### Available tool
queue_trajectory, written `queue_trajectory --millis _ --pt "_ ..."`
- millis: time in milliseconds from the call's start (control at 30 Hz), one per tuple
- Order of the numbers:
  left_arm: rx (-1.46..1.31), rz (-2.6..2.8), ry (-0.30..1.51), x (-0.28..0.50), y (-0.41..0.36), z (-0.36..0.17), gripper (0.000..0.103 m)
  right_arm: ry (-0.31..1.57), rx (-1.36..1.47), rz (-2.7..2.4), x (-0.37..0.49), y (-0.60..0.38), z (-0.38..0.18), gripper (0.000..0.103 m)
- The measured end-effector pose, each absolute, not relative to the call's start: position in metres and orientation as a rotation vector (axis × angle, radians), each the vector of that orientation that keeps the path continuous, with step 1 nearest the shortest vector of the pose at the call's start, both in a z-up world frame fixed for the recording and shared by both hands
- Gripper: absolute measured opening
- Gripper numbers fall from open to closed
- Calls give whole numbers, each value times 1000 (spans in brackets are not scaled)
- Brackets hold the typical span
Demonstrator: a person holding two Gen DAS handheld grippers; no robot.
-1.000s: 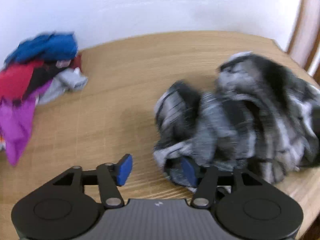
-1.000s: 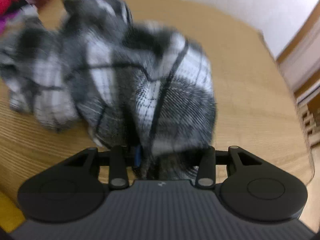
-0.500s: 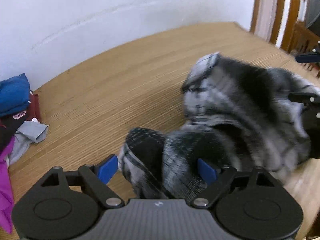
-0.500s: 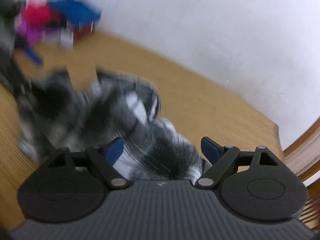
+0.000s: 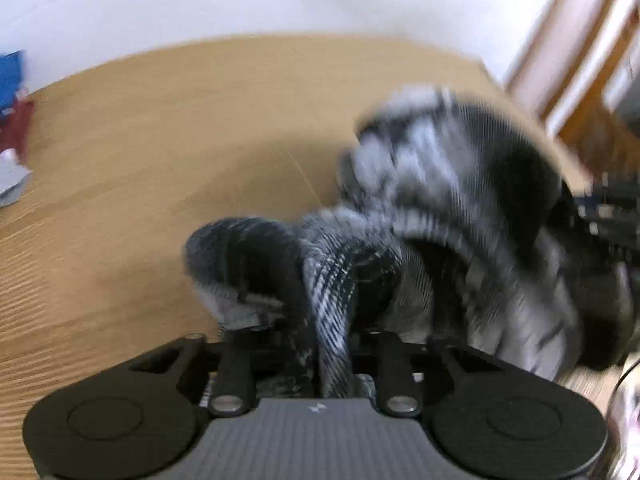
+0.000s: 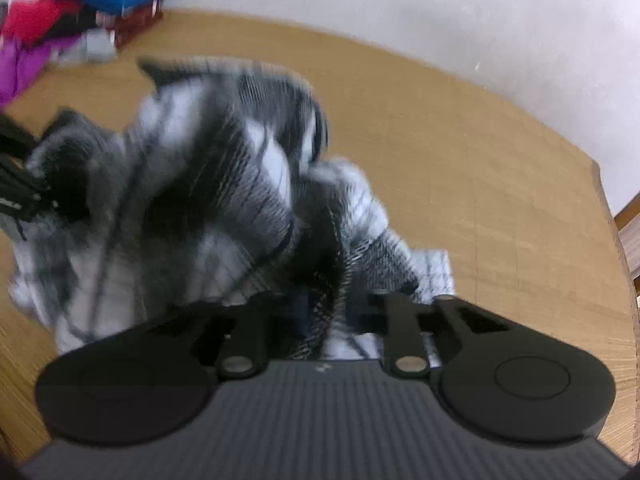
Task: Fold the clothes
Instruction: 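Lift the plaid shirt up with both grippers and shake it out, then lower the shirt onto the table and open both grippers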
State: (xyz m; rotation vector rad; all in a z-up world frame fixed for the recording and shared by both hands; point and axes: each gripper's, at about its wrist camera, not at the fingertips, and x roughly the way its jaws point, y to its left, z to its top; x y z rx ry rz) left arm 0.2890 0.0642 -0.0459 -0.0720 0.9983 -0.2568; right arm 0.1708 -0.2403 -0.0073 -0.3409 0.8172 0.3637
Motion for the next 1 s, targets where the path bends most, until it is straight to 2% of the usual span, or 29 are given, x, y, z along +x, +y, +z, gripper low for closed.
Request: queue_trajectory --millis 200,400,533,633,667,700,767,867,933,1000 --pt "-64 -59 722 266 128 64 19 497 -308 481 193 -206 89 14" --pt "60 232 361 182 178 194 20 94 -368 519 220 -177 208 14" --pt "108 319 277 114 189 227 22 -165 -406 469 219 -178 240 14" --pt "153 303 380 81 173 197 36 -208 -421 472 215 -194 218 18" --pt "168 295 434 72 166 180 45 -163 -433 481 219 -199 202 26" --pt "173 286 499 66 159 157 60 -95 -475 473 223 -203 179 35" --pt "162 264 642 57 143 106 75 46 -568 450 231 -211 130 82" --pt "89 224 852 46 126 36 74 261 -742 375 233 -227 45 85" --pt "36 205 925 38 125 11 73 395 -803 343 228 -239 0 85" --pt "8 188 971 37 131 -2 74 487 -771 380 216 -251 -21 85"
